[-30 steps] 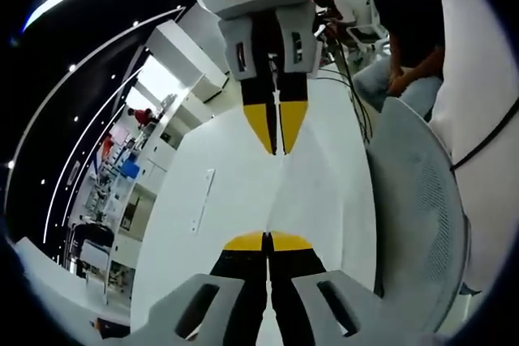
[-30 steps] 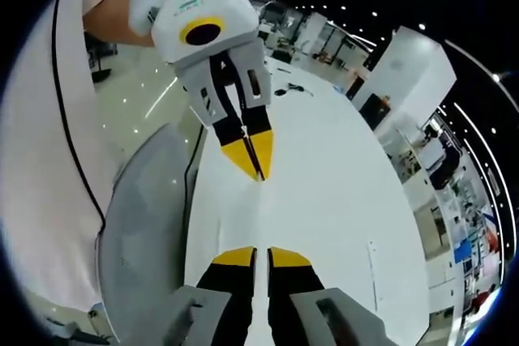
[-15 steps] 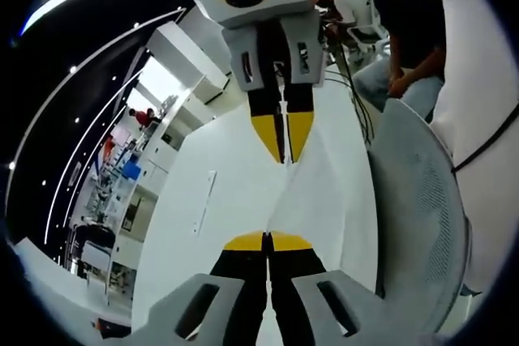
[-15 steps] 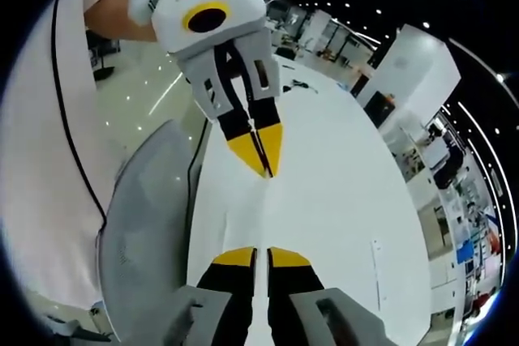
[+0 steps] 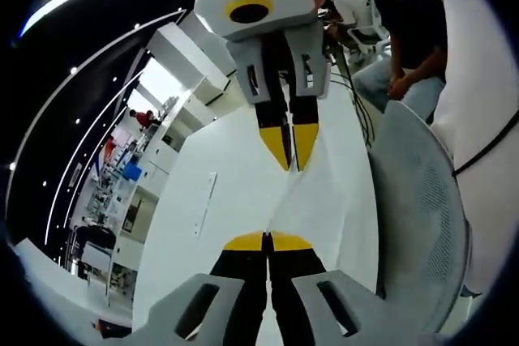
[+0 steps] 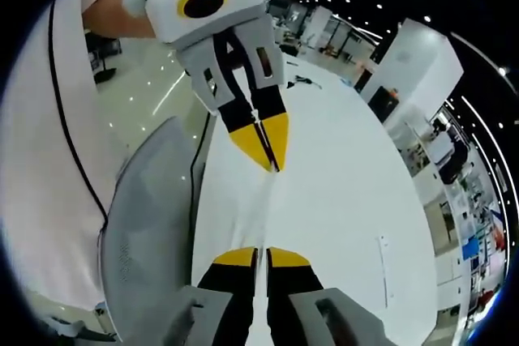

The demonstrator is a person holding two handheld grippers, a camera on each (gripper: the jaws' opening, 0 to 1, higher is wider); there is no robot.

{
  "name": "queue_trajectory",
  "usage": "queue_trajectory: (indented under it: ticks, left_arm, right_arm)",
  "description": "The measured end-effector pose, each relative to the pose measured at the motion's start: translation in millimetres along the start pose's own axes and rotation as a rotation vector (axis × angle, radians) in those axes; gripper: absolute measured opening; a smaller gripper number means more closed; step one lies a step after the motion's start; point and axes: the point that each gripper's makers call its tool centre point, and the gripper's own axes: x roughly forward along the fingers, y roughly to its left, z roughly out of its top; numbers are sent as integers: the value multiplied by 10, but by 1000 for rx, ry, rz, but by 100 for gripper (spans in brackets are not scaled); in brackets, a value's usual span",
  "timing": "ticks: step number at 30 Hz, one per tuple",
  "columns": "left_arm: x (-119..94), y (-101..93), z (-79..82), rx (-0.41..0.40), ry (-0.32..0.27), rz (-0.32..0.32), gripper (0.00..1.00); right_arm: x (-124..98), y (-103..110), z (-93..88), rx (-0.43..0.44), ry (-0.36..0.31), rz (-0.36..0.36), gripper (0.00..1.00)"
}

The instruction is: Arrange the food packaging bags into a neat stack by flattening each bag and aligning their edges.

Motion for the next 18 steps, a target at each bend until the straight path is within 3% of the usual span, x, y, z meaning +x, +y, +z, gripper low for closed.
queue_trajectory:
  ticks: [18]
  left_arm:
    - [-4,4,26,-1,-12,8,0]
  right_arm:
    - [90,10,-26,23,1,21,1]
